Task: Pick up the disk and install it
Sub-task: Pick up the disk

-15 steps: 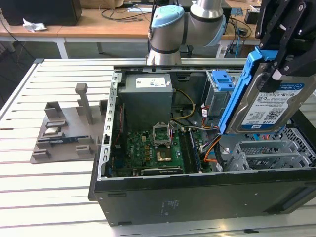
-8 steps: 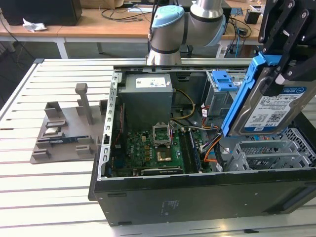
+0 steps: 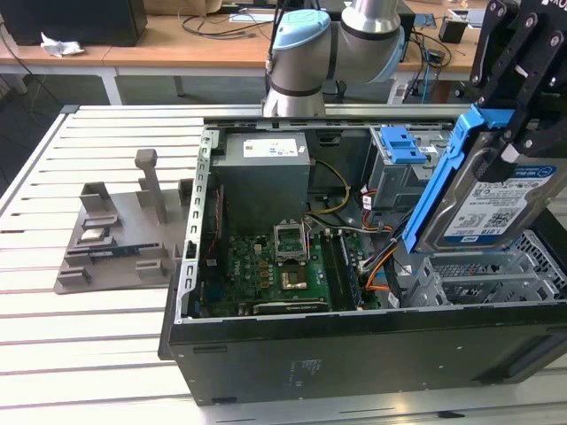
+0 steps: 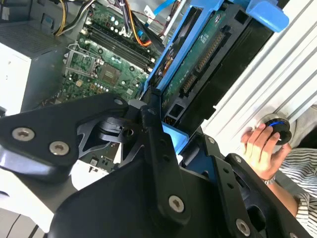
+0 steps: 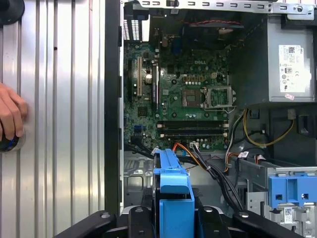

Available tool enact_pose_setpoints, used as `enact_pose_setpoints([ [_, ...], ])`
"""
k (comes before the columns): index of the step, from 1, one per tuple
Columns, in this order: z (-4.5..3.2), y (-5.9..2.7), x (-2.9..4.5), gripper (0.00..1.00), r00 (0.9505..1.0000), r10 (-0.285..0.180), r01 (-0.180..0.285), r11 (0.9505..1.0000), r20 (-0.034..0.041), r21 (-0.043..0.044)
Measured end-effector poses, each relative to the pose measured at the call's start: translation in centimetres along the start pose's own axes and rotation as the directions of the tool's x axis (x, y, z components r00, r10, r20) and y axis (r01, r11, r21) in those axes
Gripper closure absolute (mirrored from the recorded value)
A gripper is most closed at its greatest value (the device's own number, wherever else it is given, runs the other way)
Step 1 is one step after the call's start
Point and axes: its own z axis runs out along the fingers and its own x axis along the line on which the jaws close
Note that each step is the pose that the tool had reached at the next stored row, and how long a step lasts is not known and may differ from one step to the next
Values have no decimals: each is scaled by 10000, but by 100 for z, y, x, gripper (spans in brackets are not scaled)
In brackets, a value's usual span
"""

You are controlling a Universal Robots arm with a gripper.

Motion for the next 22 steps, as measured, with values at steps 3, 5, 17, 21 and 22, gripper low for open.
enact_pose_setpoints([
  [3,13,-63,5,63,10000,0,0,10000,1,0],
  [5,15,-128,4,63,10000,-1,1,10000,-1,0],
  [17,38,-385,-27,63,9996,12,-12,10000,-280,2],
  [21,40,-397,-37,63,9996,14,-14,10000,-290,3],
  [22,40,-398,-38,63,9996,13,-13,10000,-290,3],
])
